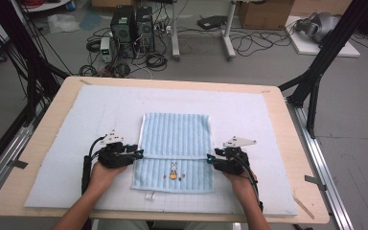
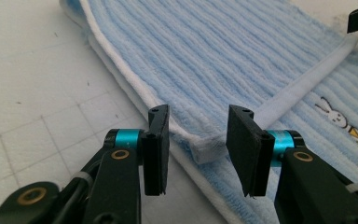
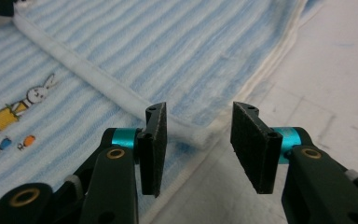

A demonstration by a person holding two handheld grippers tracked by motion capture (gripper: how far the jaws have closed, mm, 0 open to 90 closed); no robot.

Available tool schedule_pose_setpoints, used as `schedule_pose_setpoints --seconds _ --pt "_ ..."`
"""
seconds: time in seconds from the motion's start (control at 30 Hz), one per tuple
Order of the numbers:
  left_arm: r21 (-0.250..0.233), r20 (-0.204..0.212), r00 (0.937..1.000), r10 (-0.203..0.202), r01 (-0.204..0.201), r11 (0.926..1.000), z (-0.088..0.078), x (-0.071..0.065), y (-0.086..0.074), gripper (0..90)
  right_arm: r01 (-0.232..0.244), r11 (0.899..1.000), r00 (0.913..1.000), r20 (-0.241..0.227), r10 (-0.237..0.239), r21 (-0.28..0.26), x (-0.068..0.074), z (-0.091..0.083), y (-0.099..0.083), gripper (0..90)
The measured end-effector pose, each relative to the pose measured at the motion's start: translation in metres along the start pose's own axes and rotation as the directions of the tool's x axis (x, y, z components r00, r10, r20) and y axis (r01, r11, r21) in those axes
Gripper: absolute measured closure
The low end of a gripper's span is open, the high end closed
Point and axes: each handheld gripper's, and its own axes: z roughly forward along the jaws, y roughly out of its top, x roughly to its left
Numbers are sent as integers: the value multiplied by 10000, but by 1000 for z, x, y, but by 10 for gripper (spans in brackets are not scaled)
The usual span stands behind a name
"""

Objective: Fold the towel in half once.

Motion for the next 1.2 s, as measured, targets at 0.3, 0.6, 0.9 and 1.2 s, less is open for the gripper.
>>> schedule_pose_setpoints --seconds 0.3,0.6,0.9,1.2 --pt "515 -194 9975 682 -671 9964 5 -7 1 747 548 9971 9983 174 -558 524 7 10 2 777" --pt "11 2 9979 646 -646 9979 0 -7 2 829 680 9970 9974 210 -688 375 8 7 4 782" --pt "-707 402 9979 501 -472 9964 -16 -8 8 829 951 9954 9951 247 -953 73 13 -7 10 799" --pt "-860 816 9958 406 -336 9957 -37 -22 -4 829 1010 9949 9949 -44 -1010 -3 24 -24 6 800"
